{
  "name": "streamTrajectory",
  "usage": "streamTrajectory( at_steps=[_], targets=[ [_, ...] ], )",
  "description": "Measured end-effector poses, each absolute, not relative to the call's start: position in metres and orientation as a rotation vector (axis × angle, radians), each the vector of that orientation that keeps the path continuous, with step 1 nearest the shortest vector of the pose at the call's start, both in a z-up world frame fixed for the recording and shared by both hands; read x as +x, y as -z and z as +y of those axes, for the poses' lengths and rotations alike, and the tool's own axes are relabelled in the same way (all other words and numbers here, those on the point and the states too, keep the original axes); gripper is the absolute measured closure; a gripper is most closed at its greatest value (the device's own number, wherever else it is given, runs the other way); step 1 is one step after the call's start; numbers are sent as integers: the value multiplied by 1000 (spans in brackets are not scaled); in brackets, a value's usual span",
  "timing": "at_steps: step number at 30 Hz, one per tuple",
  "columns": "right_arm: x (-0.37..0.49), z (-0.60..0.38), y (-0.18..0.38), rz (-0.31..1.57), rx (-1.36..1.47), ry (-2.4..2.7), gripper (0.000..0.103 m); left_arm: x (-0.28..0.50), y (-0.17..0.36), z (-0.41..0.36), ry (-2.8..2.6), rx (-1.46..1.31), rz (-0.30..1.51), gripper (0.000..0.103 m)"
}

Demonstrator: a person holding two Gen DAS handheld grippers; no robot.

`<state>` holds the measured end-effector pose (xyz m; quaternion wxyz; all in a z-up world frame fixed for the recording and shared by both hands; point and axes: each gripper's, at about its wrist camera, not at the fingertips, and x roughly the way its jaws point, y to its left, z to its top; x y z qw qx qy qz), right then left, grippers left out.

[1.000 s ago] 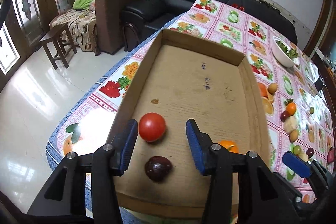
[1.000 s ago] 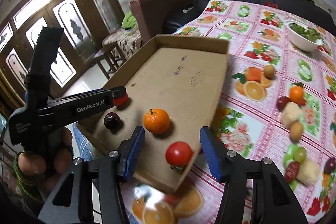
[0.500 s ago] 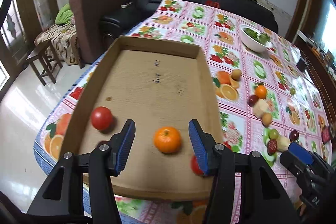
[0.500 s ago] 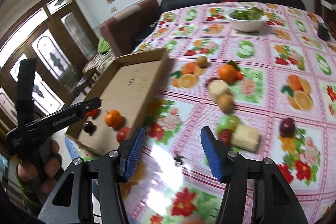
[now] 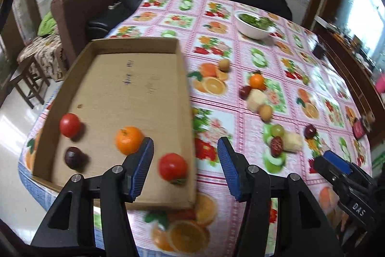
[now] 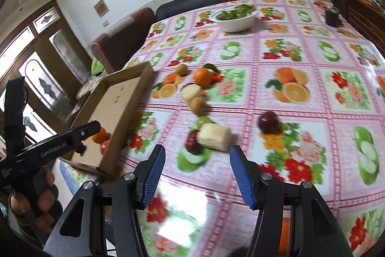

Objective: Organize fruits
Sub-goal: 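Move both open tools back toward the remaining fruits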

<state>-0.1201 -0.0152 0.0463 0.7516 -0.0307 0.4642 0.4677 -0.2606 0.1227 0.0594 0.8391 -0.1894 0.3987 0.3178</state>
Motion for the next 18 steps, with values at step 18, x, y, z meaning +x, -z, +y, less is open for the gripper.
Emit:
streamTrajectory(
  at_steps=[18],
  targets=[
    [-84, -96, -35, 1010, 36, -842, 45, -210, -29, 58, -469, -369, 962, 49]
  ],
)
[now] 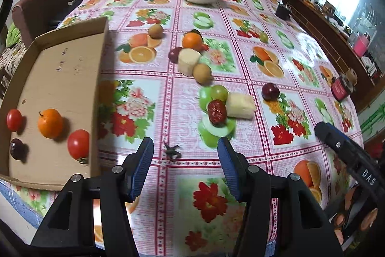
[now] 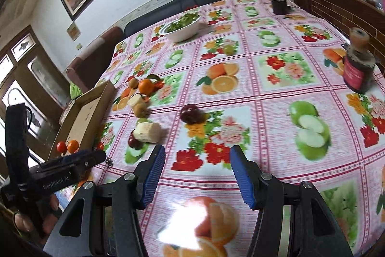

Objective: Organize fruits
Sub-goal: 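Move both open tools back toward the remaining fruits, then grasp a red date with the left tool while the right tool grasps a dark red plum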

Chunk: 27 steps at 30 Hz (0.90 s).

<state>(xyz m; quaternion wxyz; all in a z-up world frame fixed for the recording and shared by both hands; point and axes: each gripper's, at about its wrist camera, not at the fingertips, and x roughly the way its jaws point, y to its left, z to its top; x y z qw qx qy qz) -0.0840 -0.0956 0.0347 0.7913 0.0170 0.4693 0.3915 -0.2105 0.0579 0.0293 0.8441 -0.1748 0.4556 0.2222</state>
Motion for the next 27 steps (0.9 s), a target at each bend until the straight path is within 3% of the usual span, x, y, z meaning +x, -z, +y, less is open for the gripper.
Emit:
streamTrajectory(
  at_steps=[27],
  targets=[
    [-76, -84, -24, 1023, 17, -841, 45, -183, -15, 63, -318, -481, 964, 49]
  ],
)
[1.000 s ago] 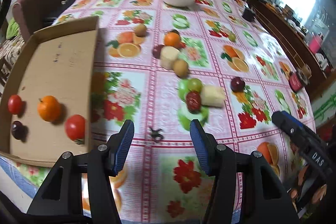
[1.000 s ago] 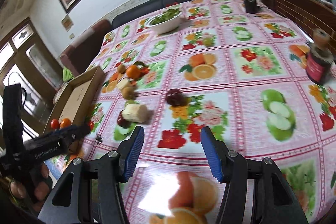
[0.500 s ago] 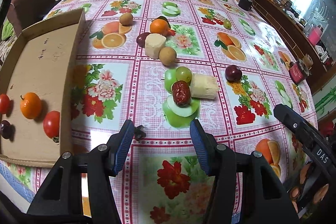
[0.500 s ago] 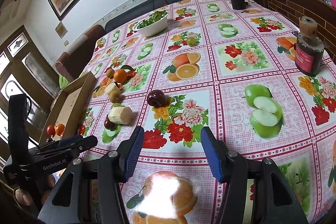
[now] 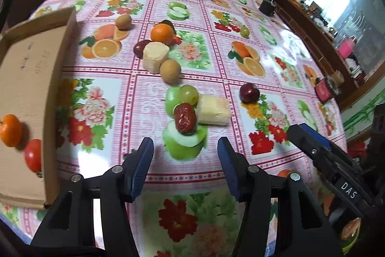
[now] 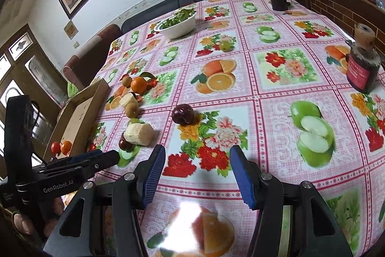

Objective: Organize fruits
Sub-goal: 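Grasp a red date with the left tool while the right tool grasps a dark red plum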

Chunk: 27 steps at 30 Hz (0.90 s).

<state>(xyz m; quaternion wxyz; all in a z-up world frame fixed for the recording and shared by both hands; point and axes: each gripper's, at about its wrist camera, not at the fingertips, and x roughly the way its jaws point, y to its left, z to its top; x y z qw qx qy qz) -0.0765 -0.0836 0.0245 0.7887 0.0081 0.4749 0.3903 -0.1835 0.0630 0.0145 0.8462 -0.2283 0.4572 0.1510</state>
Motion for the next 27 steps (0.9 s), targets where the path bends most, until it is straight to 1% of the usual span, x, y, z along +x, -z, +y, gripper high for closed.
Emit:
streamTrajectory(
  at_steps=[8, 12, 15, 16, 17, 18, 19, 20, 22, 23, 24, 27],
  targets=[
    [-71, -62, -25, 1015, -24, -844, 47, -174, -5, 75, -350, -465, 966, 49],
    [-64, -46, -20, 1029, -48, -845, 57, -169, -3, 74, -350, -435, 963, 49],
    [-59, -31, -16, 1039, -75, -847, 59, -165, -2, 76, -346, -420, 961, 52],
    [-57, -26, -14, 1045, -80, -849, 59, -163, -2, 76, -346, -413, 961, 55],
    [-55, -22, -13, 1051, -83, -851, 61, -161, -2, 76, -345, -409, 960, 62],
    [-53, -18, -10, 1060, -86, -853, 63, -159, -2, 76, -338, -401, 958, 67],
    [-51, -14, -9, 1068, -90, -855, 63, -158, -2, 76, -336, -396, 959, 76],
    [-49, -9, -6, 1078, -96, -857, 64, -156, -1, 75, -336, -387, 960, 79],
    [-47, -5, -2, 1079, -110, -842, 64, -156, -1, 75, -334, -374, 957, 80],
    [-46, -3, -1, 1074, -116, -835, 66, -156, -1, 75, -331, -373, 957, 80],
    [-43, -3, 1, 1074, -116, -827, 73, -157, -1, 76, -328, -379, 956, 80],
    [-38, -9, 0, 1080, -83, -833, 73, -161, -1, 76, -328, -388, 958, 80]
  ],
)
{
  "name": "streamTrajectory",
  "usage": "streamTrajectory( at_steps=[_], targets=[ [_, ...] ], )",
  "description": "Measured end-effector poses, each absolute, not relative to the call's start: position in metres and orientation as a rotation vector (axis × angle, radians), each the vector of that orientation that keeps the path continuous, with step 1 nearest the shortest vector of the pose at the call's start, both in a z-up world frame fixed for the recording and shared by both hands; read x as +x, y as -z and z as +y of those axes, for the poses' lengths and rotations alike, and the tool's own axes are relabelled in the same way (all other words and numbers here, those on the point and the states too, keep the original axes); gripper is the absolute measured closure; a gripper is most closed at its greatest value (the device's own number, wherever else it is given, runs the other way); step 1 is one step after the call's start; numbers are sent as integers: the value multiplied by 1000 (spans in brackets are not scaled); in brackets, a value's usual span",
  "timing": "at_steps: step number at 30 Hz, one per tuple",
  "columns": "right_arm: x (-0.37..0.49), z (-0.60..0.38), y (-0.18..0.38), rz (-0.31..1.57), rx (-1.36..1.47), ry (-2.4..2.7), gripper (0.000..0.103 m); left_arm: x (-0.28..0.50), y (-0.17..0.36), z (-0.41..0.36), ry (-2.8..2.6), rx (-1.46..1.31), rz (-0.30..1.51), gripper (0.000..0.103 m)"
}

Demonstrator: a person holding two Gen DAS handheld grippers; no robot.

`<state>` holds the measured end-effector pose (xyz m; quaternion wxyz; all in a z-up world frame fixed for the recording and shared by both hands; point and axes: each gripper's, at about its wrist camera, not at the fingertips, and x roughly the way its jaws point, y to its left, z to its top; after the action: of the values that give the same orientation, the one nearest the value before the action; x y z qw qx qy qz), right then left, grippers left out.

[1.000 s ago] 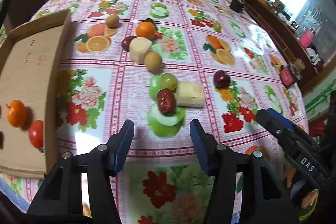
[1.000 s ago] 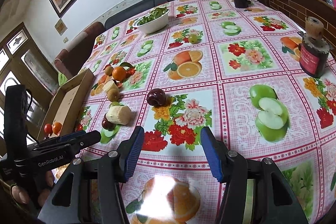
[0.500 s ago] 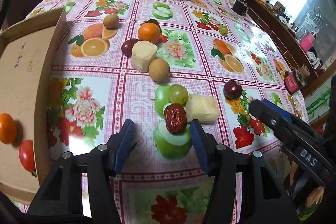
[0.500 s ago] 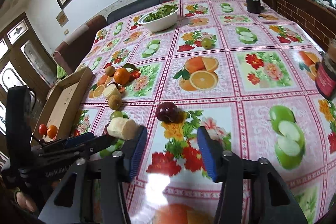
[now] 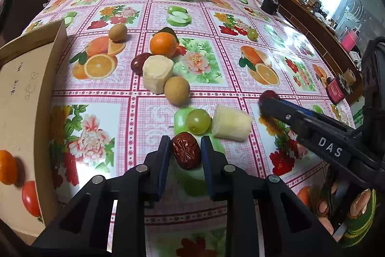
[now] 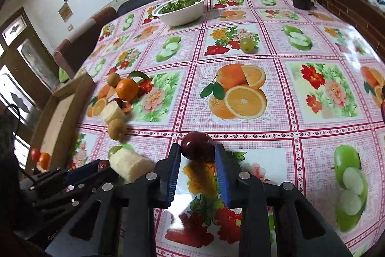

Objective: Organize fruits
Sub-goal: 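Grasp a red date with the left tool while the right tool grasps a dark red plum, then carry the date in the left tool and plum in the right tool over the tray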

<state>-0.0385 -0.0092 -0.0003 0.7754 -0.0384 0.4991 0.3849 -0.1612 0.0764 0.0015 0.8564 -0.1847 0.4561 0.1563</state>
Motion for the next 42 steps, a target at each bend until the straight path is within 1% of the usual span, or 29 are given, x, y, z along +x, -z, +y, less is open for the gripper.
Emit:
streamTrajectory(
  at_steps=[5, 14, 22, 42],
  targets=[
    [-45, -19, -11, 1048, -65, -845, 74, -171, -5, 77, -343, -404, 957, 80],
    [-62, -41, -36, 1004, -25, -863, 74, -193, -36, 69, -389, -371, 878, 80],
    [-88, -45, -62, 956, -3, -925, 74, -220, -56, 78, -480, -346, 817, 80],
    [-136, -11, -76, 934, -83, -1035, 74, -262, -65, 104, -566, -378, 764, 80]
  ],
)
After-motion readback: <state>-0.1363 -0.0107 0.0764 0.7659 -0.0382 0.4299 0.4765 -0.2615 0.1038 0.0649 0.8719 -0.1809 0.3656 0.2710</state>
